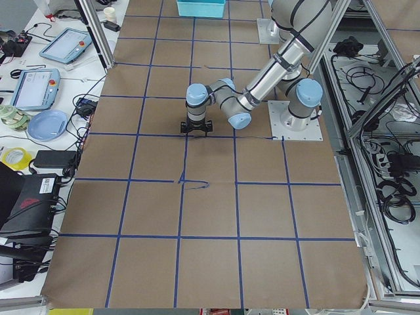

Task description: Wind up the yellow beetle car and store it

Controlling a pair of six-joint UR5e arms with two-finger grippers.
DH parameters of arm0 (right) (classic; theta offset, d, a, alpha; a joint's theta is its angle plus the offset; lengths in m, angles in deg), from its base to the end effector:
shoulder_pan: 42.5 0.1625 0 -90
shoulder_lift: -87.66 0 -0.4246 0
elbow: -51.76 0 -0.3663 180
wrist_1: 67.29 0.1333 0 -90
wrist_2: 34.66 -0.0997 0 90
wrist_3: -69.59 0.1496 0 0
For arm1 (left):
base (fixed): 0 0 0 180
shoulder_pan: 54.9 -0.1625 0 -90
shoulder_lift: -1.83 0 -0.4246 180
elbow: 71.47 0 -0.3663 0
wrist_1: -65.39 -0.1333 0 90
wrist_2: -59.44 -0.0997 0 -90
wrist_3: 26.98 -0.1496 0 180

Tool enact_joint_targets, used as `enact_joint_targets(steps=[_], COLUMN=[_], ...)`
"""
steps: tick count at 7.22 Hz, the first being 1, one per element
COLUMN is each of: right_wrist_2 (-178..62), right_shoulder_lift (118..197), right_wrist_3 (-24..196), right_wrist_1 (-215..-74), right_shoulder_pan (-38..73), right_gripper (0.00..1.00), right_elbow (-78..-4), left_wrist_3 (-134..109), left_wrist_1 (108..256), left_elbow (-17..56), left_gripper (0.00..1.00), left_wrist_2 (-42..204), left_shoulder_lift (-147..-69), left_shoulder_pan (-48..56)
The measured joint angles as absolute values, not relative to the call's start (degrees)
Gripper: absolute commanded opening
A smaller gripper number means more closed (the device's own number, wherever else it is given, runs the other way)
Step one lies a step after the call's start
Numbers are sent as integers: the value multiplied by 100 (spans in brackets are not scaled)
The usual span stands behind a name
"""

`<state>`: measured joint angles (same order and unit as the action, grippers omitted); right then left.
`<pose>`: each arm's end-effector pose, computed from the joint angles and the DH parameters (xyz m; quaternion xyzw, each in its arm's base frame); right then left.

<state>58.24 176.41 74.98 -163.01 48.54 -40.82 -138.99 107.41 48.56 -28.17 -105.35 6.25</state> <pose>0.1344 -0.4770 0.4165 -0.0384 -0.9988 0.0179 0.0243 0.1074 -0.4842 0.1512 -0.6636 -0.7478 0.0219 0.0007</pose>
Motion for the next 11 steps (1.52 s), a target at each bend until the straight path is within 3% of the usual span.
enact_joint_targets(steps=[3, 8, 11], right_wrist_2=[5812, 5864, 5840], right_shoulder_lift=[17655, 17537, 17333], right_wrist_3=[7466, 6949, 5209], right_wrist_1=[-16309, -16309, -17121], right_shoulder_pan=[4849, 4867, 4730], right_gripper=[100, 100, 100], right_elbow=[-4079, -4140, -4634], left_wrist_3=[-13139, -8939, -6066], left_wrist_1=[11011, 14292, 14732], left_elbow=[4733, 2519, 2187], left_gripper=[96, 96, 100], left_wrist_2=[-2769, -2758, -2784], left_shoulder_lift=[-10297, -9515, -9079], left_shoulder_pan=[892, 2972, 3347])
